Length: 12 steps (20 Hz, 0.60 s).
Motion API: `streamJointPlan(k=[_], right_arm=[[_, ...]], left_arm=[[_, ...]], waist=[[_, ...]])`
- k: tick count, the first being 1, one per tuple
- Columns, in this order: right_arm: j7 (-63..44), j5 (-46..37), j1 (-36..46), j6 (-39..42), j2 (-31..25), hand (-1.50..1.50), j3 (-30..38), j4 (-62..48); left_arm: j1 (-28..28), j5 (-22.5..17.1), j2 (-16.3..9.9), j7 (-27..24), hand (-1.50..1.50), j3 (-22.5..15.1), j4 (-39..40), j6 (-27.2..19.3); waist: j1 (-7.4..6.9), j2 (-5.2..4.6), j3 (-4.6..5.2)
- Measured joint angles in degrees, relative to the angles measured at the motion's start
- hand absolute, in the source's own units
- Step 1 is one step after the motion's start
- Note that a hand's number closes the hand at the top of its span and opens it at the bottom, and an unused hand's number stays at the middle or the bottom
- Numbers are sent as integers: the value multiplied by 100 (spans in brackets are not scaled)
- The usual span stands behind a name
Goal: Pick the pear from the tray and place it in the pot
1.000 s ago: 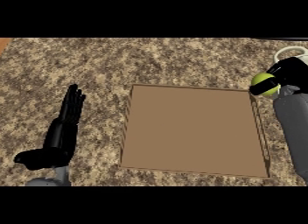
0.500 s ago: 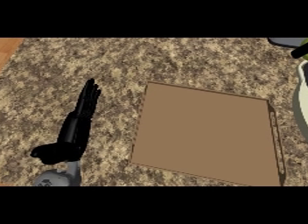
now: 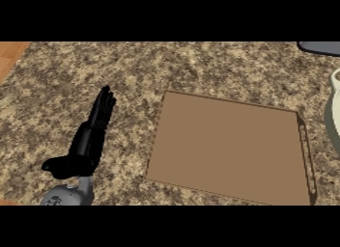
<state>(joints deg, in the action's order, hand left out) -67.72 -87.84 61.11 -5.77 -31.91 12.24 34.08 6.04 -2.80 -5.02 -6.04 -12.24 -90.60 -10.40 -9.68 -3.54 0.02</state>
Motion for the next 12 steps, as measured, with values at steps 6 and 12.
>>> streamJointPlan(k=[6, 12], right_arm=[[-240, -519, 256, -55, -71, 150, 232, -447], [-318, -844, 259, -190, -91, 150, 551, -730]], left_arm=[[-8, -13, 21, -31, 0, 85, 93, -53], [-54, -80, -50, 1, 0, 273, 139, -78]], waist=[[164, 60, -3], [372, 134, -8]])
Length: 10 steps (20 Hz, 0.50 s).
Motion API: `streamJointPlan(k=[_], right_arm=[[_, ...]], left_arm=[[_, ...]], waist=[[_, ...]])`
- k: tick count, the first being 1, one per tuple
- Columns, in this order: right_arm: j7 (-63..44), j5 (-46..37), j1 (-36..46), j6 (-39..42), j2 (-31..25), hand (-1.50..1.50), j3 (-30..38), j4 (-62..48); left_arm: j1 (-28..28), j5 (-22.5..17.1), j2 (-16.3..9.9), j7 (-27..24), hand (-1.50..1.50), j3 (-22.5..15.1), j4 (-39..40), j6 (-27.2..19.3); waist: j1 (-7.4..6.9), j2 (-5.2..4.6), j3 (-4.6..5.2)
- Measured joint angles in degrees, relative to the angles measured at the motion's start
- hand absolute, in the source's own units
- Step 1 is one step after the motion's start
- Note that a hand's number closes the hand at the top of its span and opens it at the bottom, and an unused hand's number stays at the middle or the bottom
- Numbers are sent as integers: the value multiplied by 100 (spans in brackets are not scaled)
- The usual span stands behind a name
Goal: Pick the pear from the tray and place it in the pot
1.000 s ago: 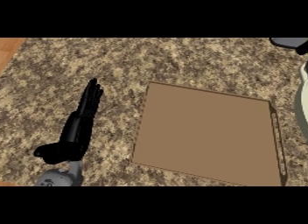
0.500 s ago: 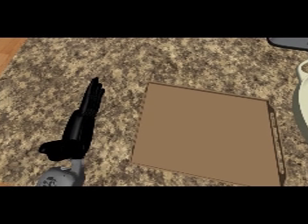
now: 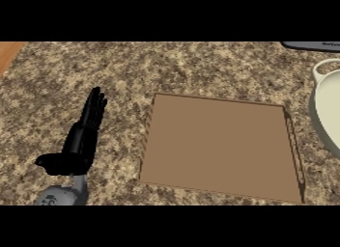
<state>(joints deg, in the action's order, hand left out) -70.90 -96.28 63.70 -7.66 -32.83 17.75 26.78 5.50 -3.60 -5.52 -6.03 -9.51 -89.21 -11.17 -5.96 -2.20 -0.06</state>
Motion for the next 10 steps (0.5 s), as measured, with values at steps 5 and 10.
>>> streamJointPlan(k=[5, 10], right_arm=[[4, -177, -193, -177, -11, 150, 274, -119], [137, -107, -492, -451, -22, 150, 688, -162]], left_arm=[[-125, -41, -46, -47, 0, 106, 4, -2], [-357, -37, -50, -165, 0, 139, -73, -23]], waist=[[169, 63, -1], [290, 112, -4]])
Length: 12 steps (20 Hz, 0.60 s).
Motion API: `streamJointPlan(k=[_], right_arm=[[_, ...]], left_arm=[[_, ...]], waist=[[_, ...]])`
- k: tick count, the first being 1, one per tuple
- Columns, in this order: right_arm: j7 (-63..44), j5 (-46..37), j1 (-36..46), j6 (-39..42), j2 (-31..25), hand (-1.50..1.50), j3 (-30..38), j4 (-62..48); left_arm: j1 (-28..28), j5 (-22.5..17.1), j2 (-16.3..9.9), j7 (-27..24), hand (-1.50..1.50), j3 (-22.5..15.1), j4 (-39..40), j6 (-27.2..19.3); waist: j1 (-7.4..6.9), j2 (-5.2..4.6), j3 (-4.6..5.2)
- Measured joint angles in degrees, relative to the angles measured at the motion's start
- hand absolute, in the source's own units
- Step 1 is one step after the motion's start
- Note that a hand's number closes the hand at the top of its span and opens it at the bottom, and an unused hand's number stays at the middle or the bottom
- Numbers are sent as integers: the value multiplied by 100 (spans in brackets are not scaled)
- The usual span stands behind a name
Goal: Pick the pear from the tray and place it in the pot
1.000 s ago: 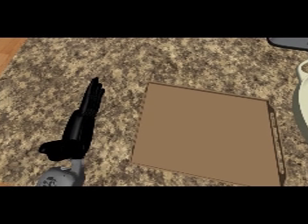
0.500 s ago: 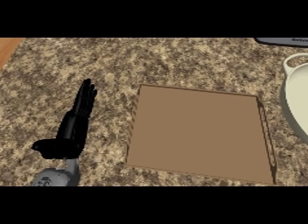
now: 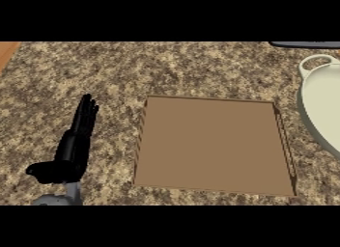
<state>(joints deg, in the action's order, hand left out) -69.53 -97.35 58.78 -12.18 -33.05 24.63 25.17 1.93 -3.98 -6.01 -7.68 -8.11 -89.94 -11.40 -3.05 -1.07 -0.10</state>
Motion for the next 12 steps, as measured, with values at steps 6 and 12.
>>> streamJointPlan(k=[6, 12], right_arm=[[204, 317, -393, -336, 173, 150, 594, -32], [277, 738, -904, -626, 252, -150, 1330, -92]], left_arm=[[12, 1, -13, 66, 0, 78, -10, -37], [-45, 35, 17, 42, 0, 71, -15, -64]], waist=[[112, 29, -1], [170, 38, -3]])
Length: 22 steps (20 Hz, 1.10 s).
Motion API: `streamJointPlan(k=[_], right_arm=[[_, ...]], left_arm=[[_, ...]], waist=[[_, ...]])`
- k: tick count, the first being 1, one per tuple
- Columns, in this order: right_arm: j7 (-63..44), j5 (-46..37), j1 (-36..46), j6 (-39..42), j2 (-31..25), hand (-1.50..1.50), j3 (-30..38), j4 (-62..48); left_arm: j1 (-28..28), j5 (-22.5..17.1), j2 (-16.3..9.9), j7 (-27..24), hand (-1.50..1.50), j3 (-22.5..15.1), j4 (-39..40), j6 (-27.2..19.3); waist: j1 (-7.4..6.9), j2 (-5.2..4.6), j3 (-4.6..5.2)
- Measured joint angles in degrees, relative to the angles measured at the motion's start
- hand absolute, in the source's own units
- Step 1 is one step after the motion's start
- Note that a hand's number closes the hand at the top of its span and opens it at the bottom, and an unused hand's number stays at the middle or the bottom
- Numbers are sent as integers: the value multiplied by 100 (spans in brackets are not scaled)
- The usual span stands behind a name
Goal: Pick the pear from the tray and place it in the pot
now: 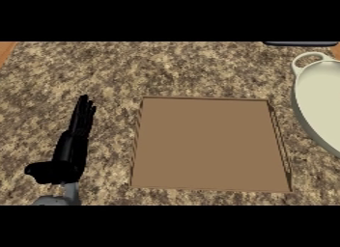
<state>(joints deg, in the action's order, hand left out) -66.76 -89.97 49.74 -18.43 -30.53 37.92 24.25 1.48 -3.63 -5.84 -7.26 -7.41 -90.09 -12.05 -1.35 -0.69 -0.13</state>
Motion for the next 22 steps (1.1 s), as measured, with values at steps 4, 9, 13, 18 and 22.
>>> streamJointPlan(k=[4, 9, 13, 18, 22], right_arm=[[32, 321, -232, -178, 140, -150, 491, -7], [550, 576, -465, -1100, 424, -150, 747, 403], [925, 571, -565, -2235, 521, -150, 812, 1011], [1049, 672, -785, -3514, 828, -150, 997, 1731], [1029, 683, -1039, -4104, 1136, -150, 1142, 2233]], left_arm=[[-19, 20, -8, -45, 0, 22, 30, -2], [5, -41, -34, -7, 0, 97, 25, 43], [-27, -29, -15, 25, 0, 76, -19, 27], [-94, 10, 32, -30, 0, 53, 13, -10], [-122, -33, -17, -31, 0, 125, 1, 42]], waist=[[21, 11, 1], [35, 31, 1], [39, 41, -1], [84, 54, 5], [112, 67, 10]])
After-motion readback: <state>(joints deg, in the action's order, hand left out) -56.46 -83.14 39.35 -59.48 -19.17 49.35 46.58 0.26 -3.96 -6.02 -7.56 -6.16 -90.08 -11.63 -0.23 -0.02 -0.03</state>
